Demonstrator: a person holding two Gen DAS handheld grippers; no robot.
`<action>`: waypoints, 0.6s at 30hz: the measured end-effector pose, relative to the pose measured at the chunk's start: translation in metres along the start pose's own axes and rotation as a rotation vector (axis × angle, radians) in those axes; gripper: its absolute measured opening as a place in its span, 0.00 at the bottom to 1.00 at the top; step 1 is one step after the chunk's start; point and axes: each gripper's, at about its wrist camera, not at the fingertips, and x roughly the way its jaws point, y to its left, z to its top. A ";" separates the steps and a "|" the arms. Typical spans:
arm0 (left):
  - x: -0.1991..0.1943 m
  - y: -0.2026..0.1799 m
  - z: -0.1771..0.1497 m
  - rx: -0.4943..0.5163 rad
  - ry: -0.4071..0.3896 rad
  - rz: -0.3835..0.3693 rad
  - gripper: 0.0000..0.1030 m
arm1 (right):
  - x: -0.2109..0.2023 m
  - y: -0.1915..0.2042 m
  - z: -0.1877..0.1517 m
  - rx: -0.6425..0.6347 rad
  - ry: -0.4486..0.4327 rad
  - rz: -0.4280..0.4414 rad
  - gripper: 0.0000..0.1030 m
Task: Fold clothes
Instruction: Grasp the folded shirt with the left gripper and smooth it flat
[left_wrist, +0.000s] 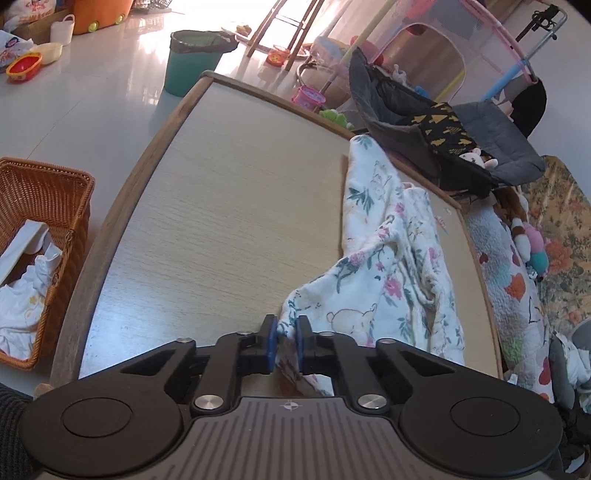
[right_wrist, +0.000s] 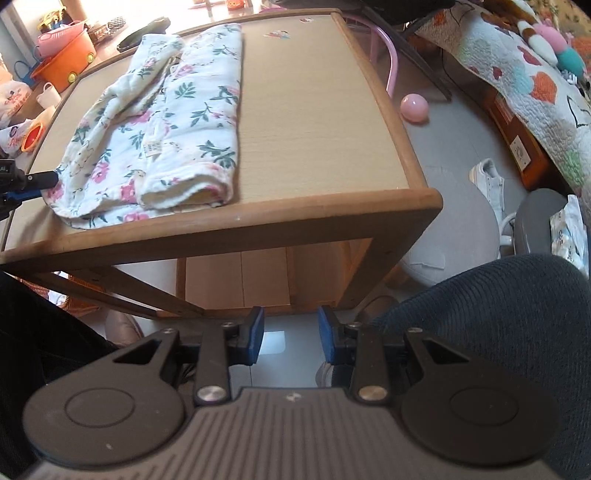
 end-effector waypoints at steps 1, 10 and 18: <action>-0.002 -0.001 0.000 -0.004 -0.004 -0.007 0.07 | 0.001 -0.001 0.000 0.005 0.002 0.001 0.31; -0.030 -0.031 -0.004 0.035 -0.024 -0.160 0.07 | 0.003 -0.005 0.002 0.035 0.013 0.013 0.31; -0.026 -0.061 -0.024 0.056 0.057 -0.236 0.07 | 0.003 -0.007 0.003 0.048 0.016 0.036 0.31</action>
